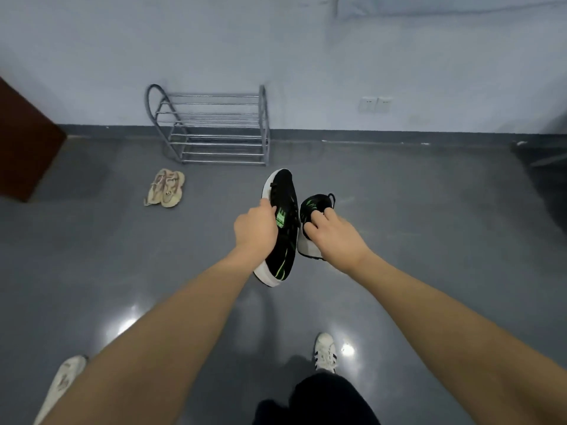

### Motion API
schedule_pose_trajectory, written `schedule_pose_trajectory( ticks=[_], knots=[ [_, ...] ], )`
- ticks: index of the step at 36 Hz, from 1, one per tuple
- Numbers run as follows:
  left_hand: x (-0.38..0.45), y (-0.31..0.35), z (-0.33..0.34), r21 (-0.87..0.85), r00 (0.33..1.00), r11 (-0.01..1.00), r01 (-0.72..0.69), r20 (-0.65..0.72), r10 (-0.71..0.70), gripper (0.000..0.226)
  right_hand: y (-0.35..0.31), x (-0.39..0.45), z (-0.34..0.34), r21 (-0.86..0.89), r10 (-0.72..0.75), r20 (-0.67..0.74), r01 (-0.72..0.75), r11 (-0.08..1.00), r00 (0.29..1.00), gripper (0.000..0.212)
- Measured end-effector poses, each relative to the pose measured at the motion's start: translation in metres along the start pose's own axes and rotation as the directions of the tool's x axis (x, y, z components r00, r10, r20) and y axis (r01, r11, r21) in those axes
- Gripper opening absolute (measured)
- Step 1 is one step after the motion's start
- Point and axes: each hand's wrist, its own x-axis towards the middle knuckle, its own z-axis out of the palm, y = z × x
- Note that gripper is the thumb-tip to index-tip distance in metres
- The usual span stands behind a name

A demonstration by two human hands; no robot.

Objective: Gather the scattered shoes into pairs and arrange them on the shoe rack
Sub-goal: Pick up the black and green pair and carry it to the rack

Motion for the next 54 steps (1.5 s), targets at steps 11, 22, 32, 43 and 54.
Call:
schedule_pose_trajectory(
  ticks=[11,22,32,43,54],
  knots=[
    [0.081,-0.065,-0.025,-0.157,0.967,0.957,0.245,-0.033,-0.253,0.029,0.021,0.142,0.011,0.001,-0.214,0.126,0.216,0.976,0.969,0.052],
    [0.179,-0.215,-0.045,-0.483,0.932,0.810,0.333,0.036,-0.361,0.028,-0.056,0.302,0.042,0.072,-0.145,0.269,0.130,0.989,0.952,0.035],
    [0.244,-0.323,-0.071,-0.600,0.917,0.713,0.363,0.092,-0.389,0.029,-0.114,0.429,0.043,0.133,-0.120,0.349,0.077,0.988,0.930,0.032],
    [0.331,-0.401,-0.091,-0.602,0.918,0.722,0.341,0.050,-0.393,0.026,-0.141,0.541,0.071,0.140,-0.160,0.349,0.117,0.983,0.923,0.033],
    [0.462,-0.472,-0.076,-0.532,0.899,0.734,0.422,0.143,-0.413,0.025,-0.138,0.666,0.143,0.154,-0.148,0.404,0.092,0.984,0.903,0.033]
  ],
)
